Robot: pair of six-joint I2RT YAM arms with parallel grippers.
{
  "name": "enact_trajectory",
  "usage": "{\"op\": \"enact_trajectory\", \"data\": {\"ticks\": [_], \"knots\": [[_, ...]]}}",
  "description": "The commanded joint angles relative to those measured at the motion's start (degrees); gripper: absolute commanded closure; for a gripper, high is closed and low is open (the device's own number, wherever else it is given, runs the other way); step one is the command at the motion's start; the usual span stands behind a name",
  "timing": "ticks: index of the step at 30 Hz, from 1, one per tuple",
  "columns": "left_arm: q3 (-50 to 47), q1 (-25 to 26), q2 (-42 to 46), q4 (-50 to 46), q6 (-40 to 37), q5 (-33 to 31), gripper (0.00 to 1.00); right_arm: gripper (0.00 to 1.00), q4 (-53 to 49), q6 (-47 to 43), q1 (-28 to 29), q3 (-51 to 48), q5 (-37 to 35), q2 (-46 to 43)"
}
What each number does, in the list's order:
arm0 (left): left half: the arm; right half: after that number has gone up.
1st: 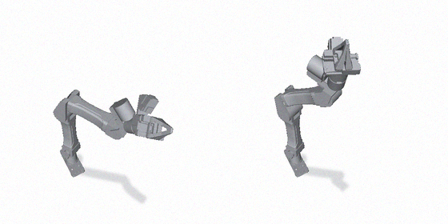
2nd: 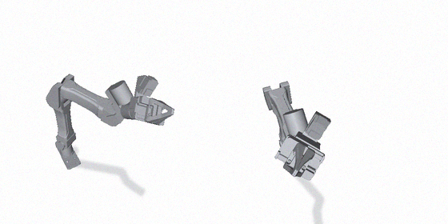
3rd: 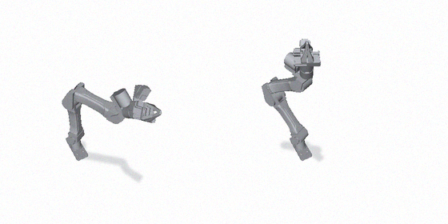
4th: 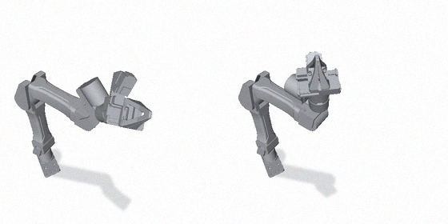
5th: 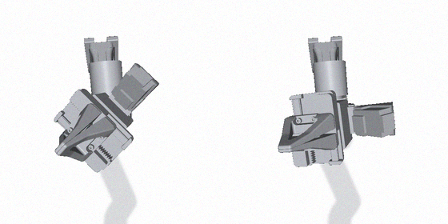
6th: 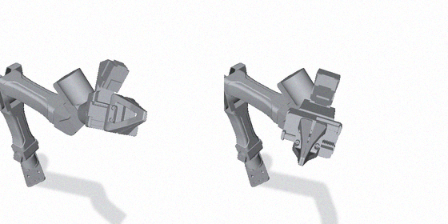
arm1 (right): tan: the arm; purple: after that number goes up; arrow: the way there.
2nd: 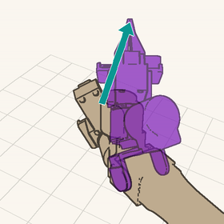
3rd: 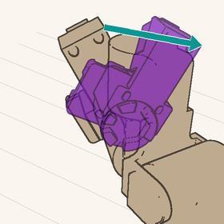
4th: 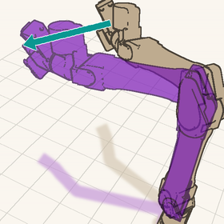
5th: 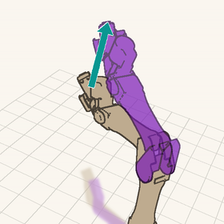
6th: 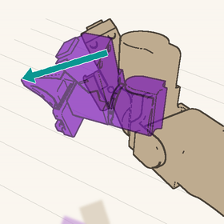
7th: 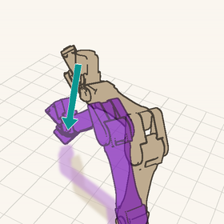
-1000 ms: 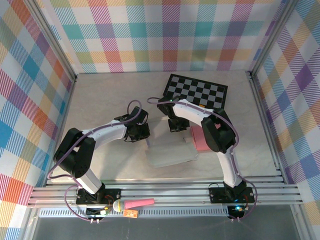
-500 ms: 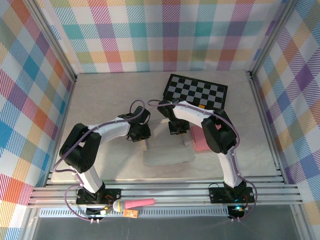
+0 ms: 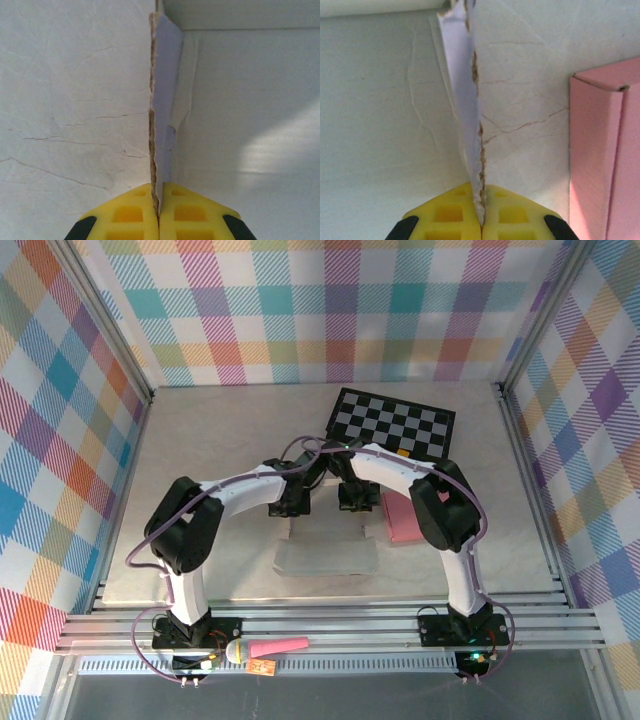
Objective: Fold the paper box
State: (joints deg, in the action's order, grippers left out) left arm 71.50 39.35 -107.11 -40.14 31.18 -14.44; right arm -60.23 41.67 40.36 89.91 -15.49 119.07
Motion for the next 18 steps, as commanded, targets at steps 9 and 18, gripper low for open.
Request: {"op": "enact_trajectory", "data": {"ticks": [9, 18], "knots": [[2.9, 4.4, -5.7, -9.5, -6.7, -16.8, 1.0, 1.0, 0.2, 3.2, -0.1, -1.4, 4.7, 0.0], [2.8, 5.1, -5.9, -8.3, -7.9, -14.6, 0.7, 1.0, 0.8, 2.6, -0.5, -1.4, 5.7, 0.4]]}}
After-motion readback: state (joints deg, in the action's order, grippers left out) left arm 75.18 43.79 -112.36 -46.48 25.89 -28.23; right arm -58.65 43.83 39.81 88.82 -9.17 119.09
